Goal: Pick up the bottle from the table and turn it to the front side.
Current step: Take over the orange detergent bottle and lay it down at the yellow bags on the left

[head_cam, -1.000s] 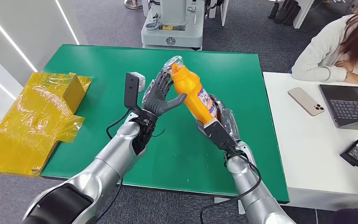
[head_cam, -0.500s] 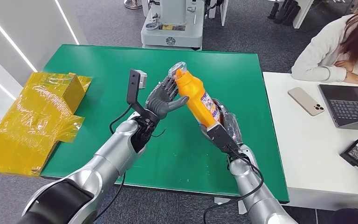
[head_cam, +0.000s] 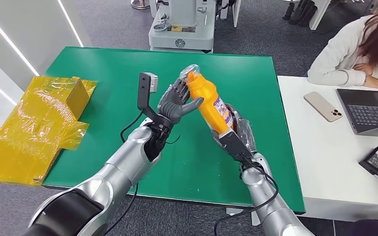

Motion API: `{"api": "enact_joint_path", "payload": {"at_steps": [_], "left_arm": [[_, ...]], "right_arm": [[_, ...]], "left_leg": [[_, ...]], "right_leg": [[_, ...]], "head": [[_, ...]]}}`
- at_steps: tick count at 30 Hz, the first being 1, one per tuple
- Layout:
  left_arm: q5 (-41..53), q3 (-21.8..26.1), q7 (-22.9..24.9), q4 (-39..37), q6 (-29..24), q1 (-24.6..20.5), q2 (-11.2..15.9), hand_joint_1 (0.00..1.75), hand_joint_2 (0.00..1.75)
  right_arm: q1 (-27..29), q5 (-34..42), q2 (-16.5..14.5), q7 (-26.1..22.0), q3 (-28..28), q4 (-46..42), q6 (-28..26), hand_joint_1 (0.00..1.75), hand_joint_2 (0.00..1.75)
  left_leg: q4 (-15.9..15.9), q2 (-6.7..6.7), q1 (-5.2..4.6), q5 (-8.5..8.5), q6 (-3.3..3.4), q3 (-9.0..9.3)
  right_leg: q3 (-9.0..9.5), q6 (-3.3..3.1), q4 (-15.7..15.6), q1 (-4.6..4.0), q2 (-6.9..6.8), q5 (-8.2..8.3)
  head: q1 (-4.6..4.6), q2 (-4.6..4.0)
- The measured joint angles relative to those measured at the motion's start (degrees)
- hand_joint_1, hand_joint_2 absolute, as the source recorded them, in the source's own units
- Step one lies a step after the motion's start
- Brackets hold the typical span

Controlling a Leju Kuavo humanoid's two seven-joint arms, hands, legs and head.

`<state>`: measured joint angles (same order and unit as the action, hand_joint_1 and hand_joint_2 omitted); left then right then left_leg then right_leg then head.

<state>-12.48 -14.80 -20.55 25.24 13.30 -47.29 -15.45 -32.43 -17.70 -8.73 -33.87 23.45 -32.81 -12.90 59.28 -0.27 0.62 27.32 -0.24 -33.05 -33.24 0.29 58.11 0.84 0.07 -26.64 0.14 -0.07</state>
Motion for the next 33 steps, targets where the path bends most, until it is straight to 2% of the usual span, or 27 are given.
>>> {"api": "enact_joint_path", "payload": {"at_steps": [10,17,25,32,33], "left_arm": [[1.2,0.0,-1.0,-0.2,-2.4,0.0,0.5,0.00,1.75],[-1.5,0.0,0.3,-0.6,0.5,0.0,0.6,0.00,1.75],[-3.9,0.0,0.8,-0.6,5.6,0.0,0.4,0.00,1.75],[-4.1,0.0,1.2,-0.5,4.1,0.0,0.0,0.00,1.75],[-4.0,0.0,1.1,-0.5,3.6,0.0,-0.1,0.06,1.75]], "right_arm": [[-0.3,0.0,0.0,-0.4,0.0,0.8,0.7,1.75,1.75],[-0.8,-0.6,0.0,-3.7,0.6,0.9,-0.3,1.75,1.75],[-2.1,-0.4,-1.1,-4.3,1.5,0.9,-0.5,1.75,1.75],[-3.1,-1.0,-2.0,-3.3,2.4,1.8,-0.9,1.75,1.75],[-3.1,-1.1,-2.1,-3.2,2.6,1.9,-1.1,1.75,1.75]], "left_leg": [[0.0,0.00,0.00,0.00,0.00,0.00],[0.0,-0.01,0.00,0.00,0.00,-0.02],[0.0,0.00,0.00,-0.01,0.00,-0.01],[0.0,0.00,0.00,-0.01,-0.01,-0.02],[0.0,-0.01,0.00,-0.01,-0.01,-0.02]], "right_leg": [[0.00,0.00,0.0,0.00,0.00,0.00],[0.00,0.00,0.0,0.00,-0.01,0.00],[0.00,0.00,0.0,0.00,0.00,0.00],[-0.01,0.00,0.0,0.00,-0.01,0.00],[0.00,0.00,0.0,0.00,-0.01,0.00]], "head": [[-0.01,0.01],[0.00,0.00],[0.00,0.01],[0.00,0.00],[0.00,0.00]]}}
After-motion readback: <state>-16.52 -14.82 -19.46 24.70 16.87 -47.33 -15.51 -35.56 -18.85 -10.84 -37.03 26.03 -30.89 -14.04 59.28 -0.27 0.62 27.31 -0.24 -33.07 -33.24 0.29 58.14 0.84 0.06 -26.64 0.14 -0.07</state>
